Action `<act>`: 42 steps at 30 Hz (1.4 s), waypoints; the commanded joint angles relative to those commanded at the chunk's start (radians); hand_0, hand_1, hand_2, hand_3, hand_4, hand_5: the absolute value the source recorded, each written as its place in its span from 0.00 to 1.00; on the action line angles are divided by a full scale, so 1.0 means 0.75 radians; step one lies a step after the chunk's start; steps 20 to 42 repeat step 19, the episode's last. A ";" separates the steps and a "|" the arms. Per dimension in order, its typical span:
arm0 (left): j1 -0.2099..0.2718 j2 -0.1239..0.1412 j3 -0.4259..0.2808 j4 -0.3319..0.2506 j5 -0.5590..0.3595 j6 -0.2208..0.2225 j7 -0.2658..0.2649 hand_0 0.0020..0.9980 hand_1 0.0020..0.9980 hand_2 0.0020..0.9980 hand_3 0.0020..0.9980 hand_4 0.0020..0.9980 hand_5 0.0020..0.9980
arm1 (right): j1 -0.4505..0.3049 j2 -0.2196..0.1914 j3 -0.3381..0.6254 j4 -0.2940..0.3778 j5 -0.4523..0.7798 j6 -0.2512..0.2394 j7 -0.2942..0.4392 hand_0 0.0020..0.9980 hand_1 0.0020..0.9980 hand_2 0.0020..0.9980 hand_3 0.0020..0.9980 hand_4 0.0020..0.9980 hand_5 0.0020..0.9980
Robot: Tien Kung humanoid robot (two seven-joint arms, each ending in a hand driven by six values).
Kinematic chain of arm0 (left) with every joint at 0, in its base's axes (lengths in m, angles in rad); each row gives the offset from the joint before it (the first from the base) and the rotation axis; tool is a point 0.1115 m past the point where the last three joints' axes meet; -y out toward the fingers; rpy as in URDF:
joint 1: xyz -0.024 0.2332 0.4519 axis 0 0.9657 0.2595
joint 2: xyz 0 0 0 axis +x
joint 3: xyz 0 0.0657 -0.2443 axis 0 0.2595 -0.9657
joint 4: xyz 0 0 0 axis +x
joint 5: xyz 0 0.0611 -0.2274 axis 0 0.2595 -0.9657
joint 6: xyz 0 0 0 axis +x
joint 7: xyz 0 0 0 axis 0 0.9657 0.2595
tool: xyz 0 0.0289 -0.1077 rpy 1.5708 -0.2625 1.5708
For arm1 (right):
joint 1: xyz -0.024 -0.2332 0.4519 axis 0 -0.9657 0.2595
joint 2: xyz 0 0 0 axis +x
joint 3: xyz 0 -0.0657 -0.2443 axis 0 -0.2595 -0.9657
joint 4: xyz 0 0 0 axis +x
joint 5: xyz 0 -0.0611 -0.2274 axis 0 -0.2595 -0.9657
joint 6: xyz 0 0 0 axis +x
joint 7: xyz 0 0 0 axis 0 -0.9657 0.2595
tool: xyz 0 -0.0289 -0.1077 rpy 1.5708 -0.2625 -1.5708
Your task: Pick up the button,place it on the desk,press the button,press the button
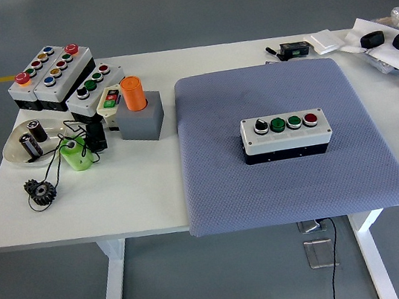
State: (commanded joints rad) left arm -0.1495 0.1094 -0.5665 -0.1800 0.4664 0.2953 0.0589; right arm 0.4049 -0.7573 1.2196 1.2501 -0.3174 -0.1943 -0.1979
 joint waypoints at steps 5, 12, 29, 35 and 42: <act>-0.001 -0.001 0.008 0.000 -0.015 0.001 -0.005 0.64 0.70 0.72 0.55 0.31 1.00 | 0.000 -0.002 0.008 0.000 0.046 0.032 0.067 0.60 0.59 0.71 0.82 0.53 0.71; -0.005 -0.002 0.020 0.000 -0.032 0.001 -0.012 0.64 0.70 0.72 0.55 0.31 1.00 | 0.006 0.007 0.021 -0.010 0.129 0.070 0.255 0.72 0.68 0.76 0.81 0.53 0.71; -0.004 -0.003 0.024 0.000 -0.040 0.001 -0.013 0.64 0.70 0.72 0.55 0.31 1.00 | -0.002 0.000 0.022 -0.011 0.128 0.092 0.248 0.72 0.68 0.76 0.81 0.53 0.71; -0.004 -0.003 0.024 0.000 -0.040 0.001 -0.013 0.64 0.70 0.72 0.55 0.31 1.00 | -0.002 0.000 0.022 -0.011 0.128 0.092 0.248 0.72 0.68 0.76 0.81 0.53 0.71; -0.004 -0.003 0.024 0.000 -0.040 0.001 -0.013 0.64 0.70 0.72 0.55 0.31 1.00 | -0.002 0.000 0.022 -0.011 0.128 0.092 0.248 0.72 0.68 0.76 0.81 0.53 0.71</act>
